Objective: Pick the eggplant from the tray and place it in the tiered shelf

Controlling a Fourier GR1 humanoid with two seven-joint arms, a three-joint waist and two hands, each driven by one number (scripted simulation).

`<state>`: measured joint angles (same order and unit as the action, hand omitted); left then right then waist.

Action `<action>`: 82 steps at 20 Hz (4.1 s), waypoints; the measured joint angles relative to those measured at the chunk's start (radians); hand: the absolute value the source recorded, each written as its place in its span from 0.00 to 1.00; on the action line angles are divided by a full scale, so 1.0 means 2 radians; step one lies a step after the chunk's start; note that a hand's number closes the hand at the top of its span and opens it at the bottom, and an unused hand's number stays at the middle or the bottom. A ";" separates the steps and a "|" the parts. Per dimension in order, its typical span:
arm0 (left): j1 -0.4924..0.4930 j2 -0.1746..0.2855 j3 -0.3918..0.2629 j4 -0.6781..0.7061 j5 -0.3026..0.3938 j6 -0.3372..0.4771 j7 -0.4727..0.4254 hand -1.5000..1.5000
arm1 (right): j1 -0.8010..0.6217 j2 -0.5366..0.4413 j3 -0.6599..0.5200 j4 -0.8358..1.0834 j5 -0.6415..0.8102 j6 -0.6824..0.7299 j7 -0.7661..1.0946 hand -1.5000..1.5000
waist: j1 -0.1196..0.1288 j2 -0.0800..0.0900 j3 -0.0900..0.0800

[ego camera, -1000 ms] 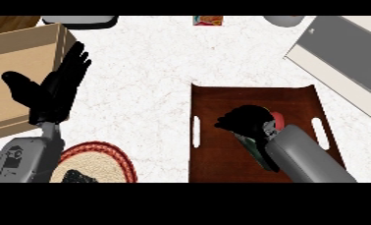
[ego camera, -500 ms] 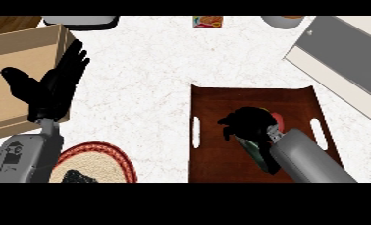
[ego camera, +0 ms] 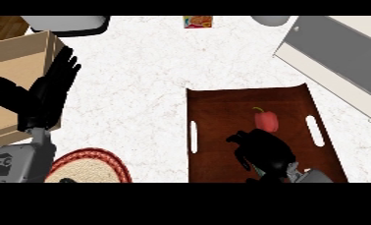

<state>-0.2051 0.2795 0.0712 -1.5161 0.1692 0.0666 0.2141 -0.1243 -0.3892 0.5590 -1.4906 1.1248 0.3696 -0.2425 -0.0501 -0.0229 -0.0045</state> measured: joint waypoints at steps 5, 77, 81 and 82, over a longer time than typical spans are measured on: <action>0.008 0.001 0.002 -0.013 0.000 0.002 0.005 0.50 | 0.146 -0.034 -0.020 -0.123 -0.023 -0.070 0.012 1.00 | -0.005 0.003 0.001; -0.035 -0.035 0.002 0.010 -0.028 -0.033 0.004 0.50 | -0.267 -0.311 -0.544 0.505 -0.456 -0.057 -0.133 0.00 | 0.040 0.016 0.003; -0.038 -0.038 0.001 0.018 -0.032 -0.033 -0.001 0.50 | -0.293 -0.320 -0.559 0.548 -0.463 -0.066 -0.163 0.00 | 0.042 0.018 0.003; -0.036 -0.039 0.000 0.014 -0.033 -0.033 0.001 0.50 | -0.298 -0.324 -0.562 0.557 -0.465 -0.064 -0.169 0.00 | 0.042 0.018 0.004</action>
<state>-0.2761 0.2022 0.0712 -1.4886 0.1037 0.0012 0.2151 -0.7212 -1.0374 -0.5656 -0.3767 0.1942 0.2420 -0.5807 0.0345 0.0121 0.0025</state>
